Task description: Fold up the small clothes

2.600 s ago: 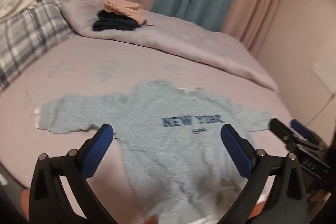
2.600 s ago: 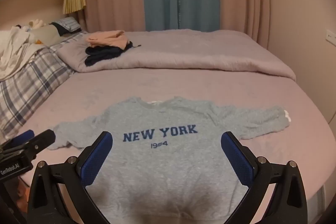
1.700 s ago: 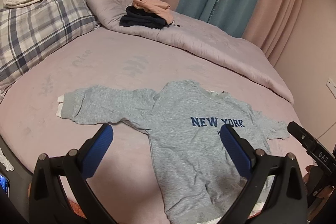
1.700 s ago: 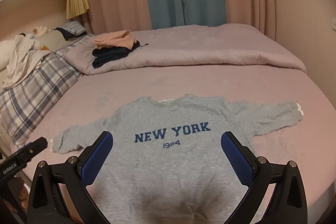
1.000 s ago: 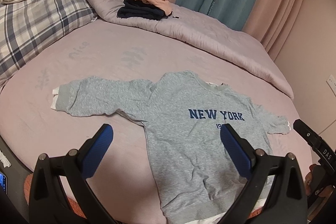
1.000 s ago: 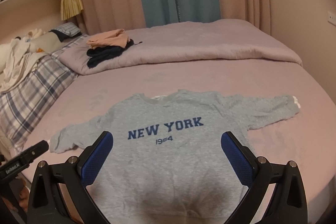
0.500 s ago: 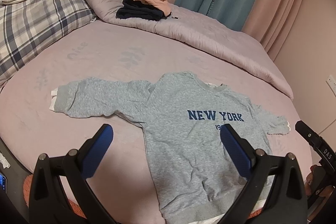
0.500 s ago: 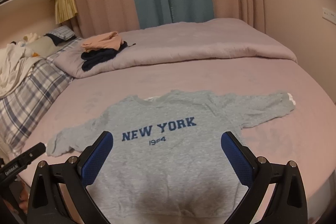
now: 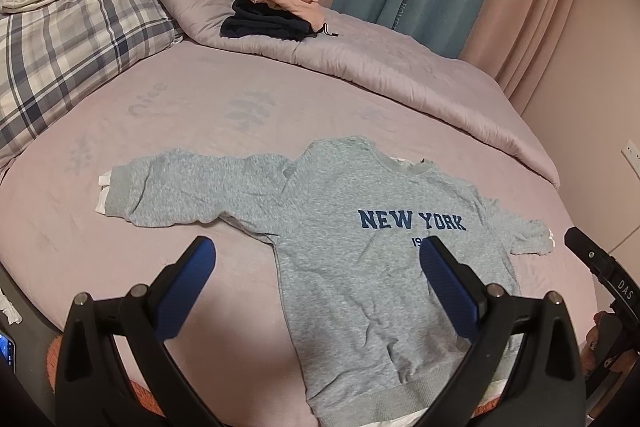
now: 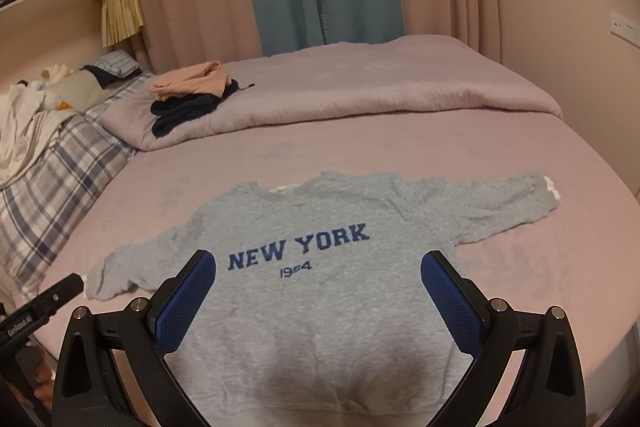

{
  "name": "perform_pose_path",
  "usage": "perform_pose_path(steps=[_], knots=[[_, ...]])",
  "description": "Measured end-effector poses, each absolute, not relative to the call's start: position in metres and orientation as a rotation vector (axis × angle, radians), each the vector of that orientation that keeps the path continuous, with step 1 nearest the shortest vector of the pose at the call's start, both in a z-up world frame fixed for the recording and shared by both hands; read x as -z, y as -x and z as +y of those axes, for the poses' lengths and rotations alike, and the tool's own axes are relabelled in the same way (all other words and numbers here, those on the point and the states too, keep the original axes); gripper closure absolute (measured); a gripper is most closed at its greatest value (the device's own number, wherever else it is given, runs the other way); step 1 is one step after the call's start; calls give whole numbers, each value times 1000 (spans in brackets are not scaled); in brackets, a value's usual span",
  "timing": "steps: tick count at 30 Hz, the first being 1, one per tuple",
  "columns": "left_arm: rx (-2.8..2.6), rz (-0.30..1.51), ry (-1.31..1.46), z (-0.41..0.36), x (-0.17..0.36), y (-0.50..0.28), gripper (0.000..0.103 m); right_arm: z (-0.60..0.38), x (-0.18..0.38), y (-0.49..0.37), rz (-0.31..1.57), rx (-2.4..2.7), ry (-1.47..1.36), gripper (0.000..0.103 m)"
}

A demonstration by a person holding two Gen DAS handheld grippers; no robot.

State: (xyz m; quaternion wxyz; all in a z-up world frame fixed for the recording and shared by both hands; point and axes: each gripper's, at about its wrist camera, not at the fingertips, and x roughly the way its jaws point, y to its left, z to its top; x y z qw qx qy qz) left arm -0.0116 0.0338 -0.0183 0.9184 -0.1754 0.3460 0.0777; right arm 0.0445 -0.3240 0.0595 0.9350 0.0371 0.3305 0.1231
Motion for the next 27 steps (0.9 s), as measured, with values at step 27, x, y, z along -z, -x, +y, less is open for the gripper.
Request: perform_pose_path(steps=[27], knots=[[-168, 711, 400, 44, 18, 13, 1, -332, -60, -46, 669, -252, -95, 2]])
